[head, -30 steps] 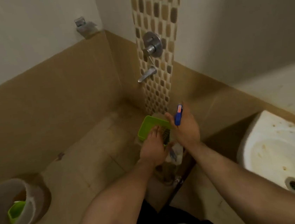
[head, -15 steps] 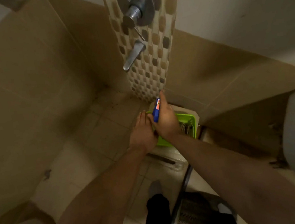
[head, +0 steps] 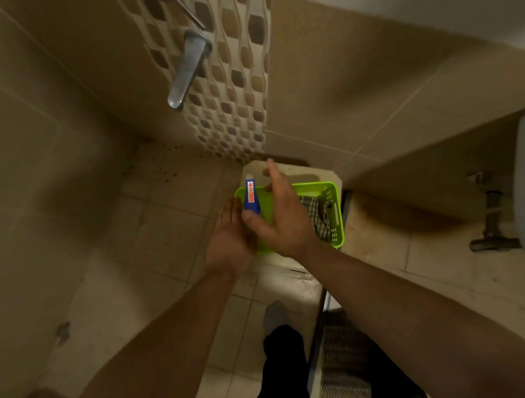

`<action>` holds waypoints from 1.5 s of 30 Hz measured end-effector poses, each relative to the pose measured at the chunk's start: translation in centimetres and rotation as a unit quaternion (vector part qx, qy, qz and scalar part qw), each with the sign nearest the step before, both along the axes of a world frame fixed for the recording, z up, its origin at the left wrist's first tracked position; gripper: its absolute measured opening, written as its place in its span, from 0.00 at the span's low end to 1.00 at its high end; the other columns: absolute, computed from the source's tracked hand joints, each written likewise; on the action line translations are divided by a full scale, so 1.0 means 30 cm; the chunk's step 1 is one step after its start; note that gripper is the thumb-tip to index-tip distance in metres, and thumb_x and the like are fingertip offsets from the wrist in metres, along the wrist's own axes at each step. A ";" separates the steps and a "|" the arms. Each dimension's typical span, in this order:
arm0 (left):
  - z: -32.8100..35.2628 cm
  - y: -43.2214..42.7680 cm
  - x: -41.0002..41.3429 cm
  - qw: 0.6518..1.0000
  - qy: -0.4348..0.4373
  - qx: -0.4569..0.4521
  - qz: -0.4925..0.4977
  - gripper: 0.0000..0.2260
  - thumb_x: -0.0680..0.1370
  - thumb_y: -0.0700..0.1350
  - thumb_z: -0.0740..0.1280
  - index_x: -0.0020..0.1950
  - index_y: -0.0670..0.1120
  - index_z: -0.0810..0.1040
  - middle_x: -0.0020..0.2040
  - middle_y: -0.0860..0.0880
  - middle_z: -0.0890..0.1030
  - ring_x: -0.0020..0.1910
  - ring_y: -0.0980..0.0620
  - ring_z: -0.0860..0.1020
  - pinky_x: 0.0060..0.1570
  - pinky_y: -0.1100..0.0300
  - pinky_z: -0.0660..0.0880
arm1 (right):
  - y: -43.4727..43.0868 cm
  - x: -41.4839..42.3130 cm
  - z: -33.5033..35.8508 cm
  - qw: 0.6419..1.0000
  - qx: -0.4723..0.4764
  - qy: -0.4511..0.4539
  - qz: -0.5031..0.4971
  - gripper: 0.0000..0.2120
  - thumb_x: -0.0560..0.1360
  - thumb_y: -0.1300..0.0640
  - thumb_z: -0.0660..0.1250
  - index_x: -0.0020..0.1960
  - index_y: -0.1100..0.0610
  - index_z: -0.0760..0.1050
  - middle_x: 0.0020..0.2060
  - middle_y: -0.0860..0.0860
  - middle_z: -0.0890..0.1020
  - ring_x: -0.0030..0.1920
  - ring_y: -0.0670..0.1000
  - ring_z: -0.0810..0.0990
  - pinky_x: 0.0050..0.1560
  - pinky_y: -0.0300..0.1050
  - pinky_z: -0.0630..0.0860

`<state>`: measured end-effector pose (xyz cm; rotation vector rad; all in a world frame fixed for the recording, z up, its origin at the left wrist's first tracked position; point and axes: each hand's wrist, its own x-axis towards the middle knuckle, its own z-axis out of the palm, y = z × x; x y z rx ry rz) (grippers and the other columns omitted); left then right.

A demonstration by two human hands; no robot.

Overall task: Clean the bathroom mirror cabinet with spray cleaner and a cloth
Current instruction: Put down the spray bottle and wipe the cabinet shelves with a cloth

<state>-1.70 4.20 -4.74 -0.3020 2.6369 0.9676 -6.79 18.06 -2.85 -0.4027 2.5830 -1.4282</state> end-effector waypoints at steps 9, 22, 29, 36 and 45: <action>-0.133 0.090 0.189 0.990 -0.052 -0.043 0.127 0.37 0.83 0.59 0.61 0.81 0.35 0.55 0.80 0.35 0.61 0.79 0.38 0.60 0.77 0.46 0.60 | 0.306 -0.087 -0.209 0.801 0.555 -0.093 0.202 0.18 0.75 0.55 0.63 0.63 0.57 0.77 0.68 0.61 0.70 0.69 0.63 0.67 0.65 0.54 0.70; -0.175 0.183 0.325 0.976 -0.078 -0.028 0.201 0.30 0.85 0.52 0.59 0.80 0.35 0.59 0.81 0.37 0.60 0.80 0.40 0.59 0.79 0.49 0.57 | 0.281 -0.171 -0.290 0.701 0.646 -0.006 0.301 0.13 0.80 0.62 0.62 0.62 0.58 0.80 0.61 0.56 0.80 0.62 0.61 0.78 0.53 0.53 0.78; -0.154 0.186 0.346 0.989 -0.022 -0.049 0.134 0.25 0.84 0.50 0.62 0.77 0.37 0.68 0.81 0.40 0.61 0.79 0.42 0.61 0.76 0.46 0.63 | 0.308 -0.218 -0.311 0.703 0.633 0.045 0.323 0.14 0.81 0.60 0.60 0.62 0.58 0.80 0.61 0.58 0.79 0.64 0.62 0.74 0.61 0.54 0.72; -0.079 0.250 0.363 0.998 0.015 -0.041 0.038 0.21 0.85 0.48 0.61 0.74 0.39 0.72 0.79 0.43 0.65 0.77 0.43 0.65 0.75 0.51 0.66 | 0.333 -0.137 -0.169 0.904 0.421 -0.017 0.072 0.11 0.79 0.61 0.59 0.61 0.59 0.70 0.60 0.60 0.77 0.55 0.65 0.78 0.46 0.56 0.74; 0.215 0.454 0.203 0.975 0.021 0.149 0.166 0.21 0.83 0.43 0.66 0.74 0.37 0.69 0.72 0.40 0.72 0.71 0.39 0.72 0.66 0.58 0.67 | 0.455 0.035 0.231 0.965 -0.080 -0.114 -0.222 0.07 0.83 0.66 0.59 0.52 0.60 0.75 0.42 0.52 0.79 0.43 0.51 0.78 0.51 0.52 0.76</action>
